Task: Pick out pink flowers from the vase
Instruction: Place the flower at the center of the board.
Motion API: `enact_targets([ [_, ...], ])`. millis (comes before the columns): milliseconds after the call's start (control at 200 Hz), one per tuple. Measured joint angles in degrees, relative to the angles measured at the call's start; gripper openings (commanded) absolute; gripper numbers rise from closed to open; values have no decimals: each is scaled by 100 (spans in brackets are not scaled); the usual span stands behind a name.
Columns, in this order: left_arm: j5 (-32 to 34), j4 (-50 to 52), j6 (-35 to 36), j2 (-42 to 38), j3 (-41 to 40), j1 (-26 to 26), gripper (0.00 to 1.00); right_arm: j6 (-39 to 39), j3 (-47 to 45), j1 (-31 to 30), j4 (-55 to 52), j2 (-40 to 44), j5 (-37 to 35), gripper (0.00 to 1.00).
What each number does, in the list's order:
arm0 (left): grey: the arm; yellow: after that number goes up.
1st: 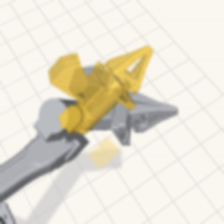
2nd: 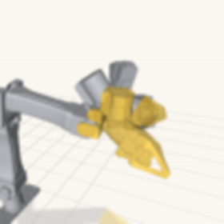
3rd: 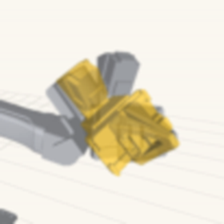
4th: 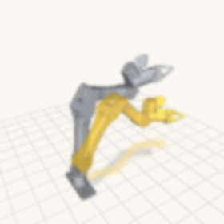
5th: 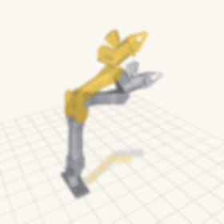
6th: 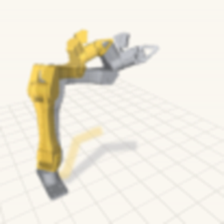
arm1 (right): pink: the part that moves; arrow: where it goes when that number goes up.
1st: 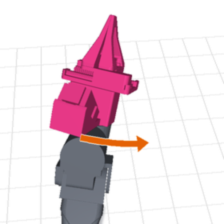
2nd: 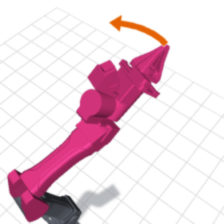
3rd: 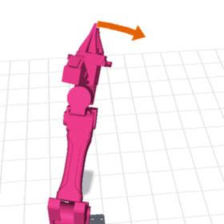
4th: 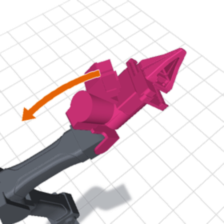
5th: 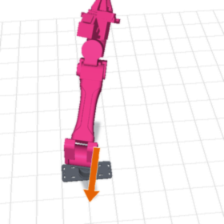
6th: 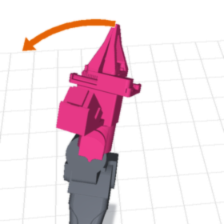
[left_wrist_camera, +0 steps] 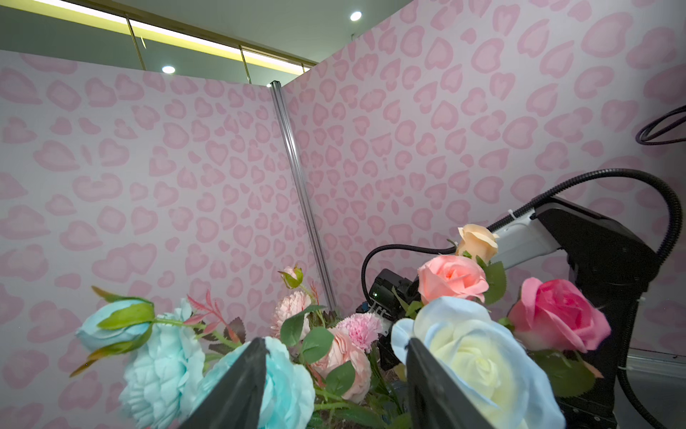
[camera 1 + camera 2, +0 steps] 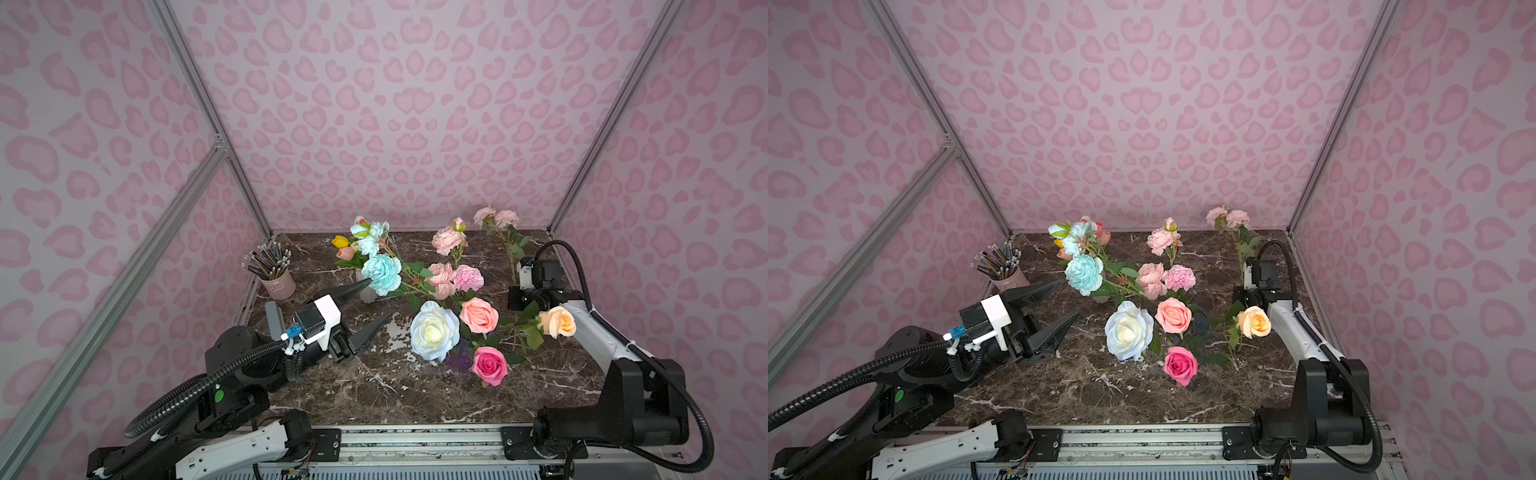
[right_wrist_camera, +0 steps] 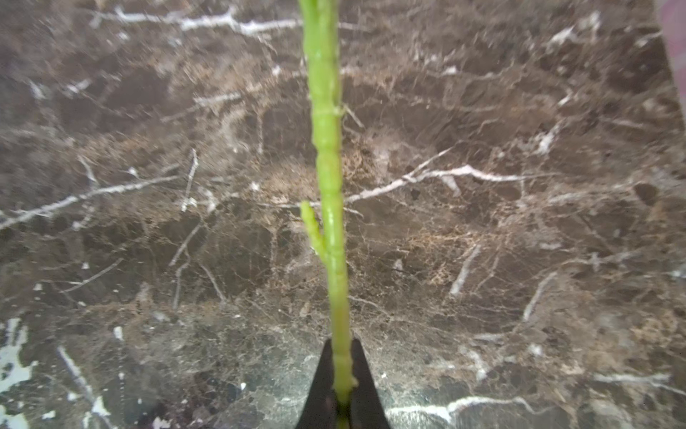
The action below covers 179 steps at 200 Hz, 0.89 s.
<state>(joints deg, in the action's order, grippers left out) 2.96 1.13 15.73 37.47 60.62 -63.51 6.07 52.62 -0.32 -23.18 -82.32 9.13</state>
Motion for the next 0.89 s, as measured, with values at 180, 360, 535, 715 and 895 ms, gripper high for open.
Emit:
enact_targets([
  [180,-63,2,42,-144,-107,0,62,-240,446,-354,-197,-927,-109,0],
  [360,-85,0,87,-212,-166,0,62,-343,407,-479,-153,-1462,-304,0],
  [535,-118,2,111,-203,-166,0,62,-262,407,-474,-160,-1674,-472,8],
  [715,-122,4,201,-133,-201,0,61,-210,393,-455,-66,-1764,-564,21],
  [895,-98,7,236,-111,-201,0,62,-63,369,-439,-28,-1714,-643,34],
])
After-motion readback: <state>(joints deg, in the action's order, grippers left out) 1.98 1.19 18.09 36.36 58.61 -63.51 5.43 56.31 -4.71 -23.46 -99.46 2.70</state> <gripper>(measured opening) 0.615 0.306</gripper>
